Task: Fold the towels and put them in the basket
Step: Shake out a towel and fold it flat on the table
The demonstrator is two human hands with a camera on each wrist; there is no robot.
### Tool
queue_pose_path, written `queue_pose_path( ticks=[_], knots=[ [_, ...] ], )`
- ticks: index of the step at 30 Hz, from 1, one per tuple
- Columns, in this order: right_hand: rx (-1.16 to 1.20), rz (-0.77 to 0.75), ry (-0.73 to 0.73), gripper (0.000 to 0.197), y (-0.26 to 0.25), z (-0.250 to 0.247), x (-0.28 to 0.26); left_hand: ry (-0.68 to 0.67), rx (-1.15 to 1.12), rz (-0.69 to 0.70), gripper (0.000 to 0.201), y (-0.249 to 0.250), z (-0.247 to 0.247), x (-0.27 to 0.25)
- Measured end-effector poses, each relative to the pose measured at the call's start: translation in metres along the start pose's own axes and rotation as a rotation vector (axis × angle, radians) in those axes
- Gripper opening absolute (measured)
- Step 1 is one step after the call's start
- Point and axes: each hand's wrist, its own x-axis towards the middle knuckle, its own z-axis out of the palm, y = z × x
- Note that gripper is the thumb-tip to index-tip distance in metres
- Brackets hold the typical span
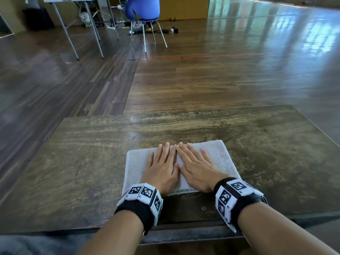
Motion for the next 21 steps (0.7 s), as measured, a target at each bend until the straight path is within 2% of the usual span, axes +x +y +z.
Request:
queue_pose_path(
  ticks=[6,10,14,17,21],
  knots=[
    [0.017,0.015,0.003,0.061,0.003,0.001,-0.004,0.024,-0.009,0.024,0.06,-0.004,0.003,-0.003],
    [0.01,0.035,0.005,0.064,0.008,0.002,-0.009,-0.006,-0.023,0.036,0.064,-0.014,-0.001,-0.009],
    [0.015,0.079,0.002,0.068,0.014,0.002,-0.013,-0.061,-0.027,0.024,0.08,-0.025,-0.006,-0.015],
    [0.034,0.101,-0.023,0.079,0.022,0.002,-0.018,-0.083,-0.018,0.006,0.096,-0.032,-0.005,-0.021],
    [0.045,0.146,-0.055,0.105,0.035,-0.002,-0.028,-0.088,-0.027,-0.005,0.111,-0.039,-0.002,-0.026]
  ],
)
